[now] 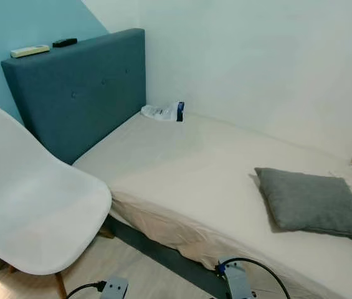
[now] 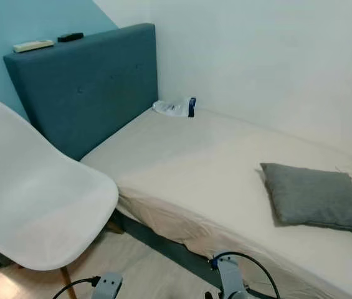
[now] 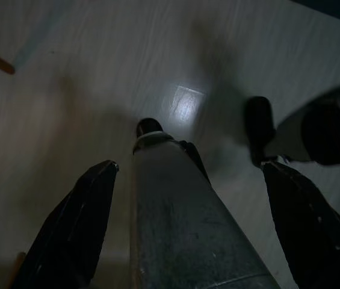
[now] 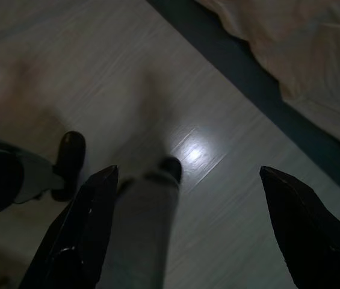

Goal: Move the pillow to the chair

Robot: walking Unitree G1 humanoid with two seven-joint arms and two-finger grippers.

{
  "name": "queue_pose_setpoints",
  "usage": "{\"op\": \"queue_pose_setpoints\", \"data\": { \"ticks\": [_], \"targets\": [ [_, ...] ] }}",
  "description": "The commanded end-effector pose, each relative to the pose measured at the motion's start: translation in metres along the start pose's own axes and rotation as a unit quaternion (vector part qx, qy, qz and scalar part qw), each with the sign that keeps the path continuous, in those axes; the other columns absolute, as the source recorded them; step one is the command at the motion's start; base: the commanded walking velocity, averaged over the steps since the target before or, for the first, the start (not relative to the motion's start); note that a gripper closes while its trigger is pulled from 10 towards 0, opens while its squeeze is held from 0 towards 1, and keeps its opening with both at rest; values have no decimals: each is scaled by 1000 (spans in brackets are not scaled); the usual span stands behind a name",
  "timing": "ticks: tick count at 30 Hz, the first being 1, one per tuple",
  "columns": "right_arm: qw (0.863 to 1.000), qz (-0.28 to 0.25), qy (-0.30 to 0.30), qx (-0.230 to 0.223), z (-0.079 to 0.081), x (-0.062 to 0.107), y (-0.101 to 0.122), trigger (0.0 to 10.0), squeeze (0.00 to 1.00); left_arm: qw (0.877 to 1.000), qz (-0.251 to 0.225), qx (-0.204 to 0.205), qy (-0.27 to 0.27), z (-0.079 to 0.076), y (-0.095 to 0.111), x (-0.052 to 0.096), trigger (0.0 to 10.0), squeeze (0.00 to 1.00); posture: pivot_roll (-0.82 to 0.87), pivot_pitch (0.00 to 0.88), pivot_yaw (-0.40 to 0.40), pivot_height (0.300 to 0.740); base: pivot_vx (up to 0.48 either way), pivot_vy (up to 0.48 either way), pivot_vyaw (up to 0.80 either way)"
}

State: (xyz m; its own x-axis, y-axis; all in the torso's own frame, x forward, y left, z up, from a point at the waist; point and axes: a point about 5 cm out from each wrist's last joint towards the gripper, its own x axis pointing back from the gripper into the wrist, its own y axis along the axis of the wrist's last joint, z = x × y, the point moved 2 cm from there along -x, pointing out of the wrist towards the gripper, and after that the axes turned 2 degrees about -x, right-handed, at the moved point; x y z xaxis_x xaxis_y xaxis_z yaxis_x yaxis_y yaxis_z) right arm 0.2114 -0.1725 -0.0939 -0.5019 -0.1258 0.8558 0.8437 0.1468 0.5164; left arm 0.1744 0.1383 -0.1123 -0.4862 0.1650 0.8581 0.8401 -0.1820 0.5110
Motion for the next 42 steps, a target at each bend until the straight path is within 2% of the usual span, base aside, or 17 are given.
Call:
{"op": "queue_pose_setpoints", "data": {
  "ticks": [1,8,16,32,42],
  "targets": [
    [1000,3,-3,0,-3,1,-1,10000,0,1000,6,1,-9,-6,-3,0,10000,0,0,0,-37,740,0,-420,0],
    [1000,9,-6,3,-3,1,-3,10000,0,1000,1,0,-7,-6,1,-1,10000,0,-9,0,-29,740,0,-395,0],
    [1000,11,-11,-15,-5,1,-5,10000,0,1000,-9,6,-8,-9,11,-3,10000,0,-18,0,-23,740,0,0,-728],
    [999,11,-18,-32,-7,1,-7,10000,0,1000,-15,6,-7,-8,14,-3,10000,0,-26,0,-17,740,0,0,-719],
    [999,9,-21,-39,-10,2,-9,10000,0,1000,-23,0,-11,-10,18,-3,10000,0,-43,0,-13,740,86,0,0]
  ]
}}
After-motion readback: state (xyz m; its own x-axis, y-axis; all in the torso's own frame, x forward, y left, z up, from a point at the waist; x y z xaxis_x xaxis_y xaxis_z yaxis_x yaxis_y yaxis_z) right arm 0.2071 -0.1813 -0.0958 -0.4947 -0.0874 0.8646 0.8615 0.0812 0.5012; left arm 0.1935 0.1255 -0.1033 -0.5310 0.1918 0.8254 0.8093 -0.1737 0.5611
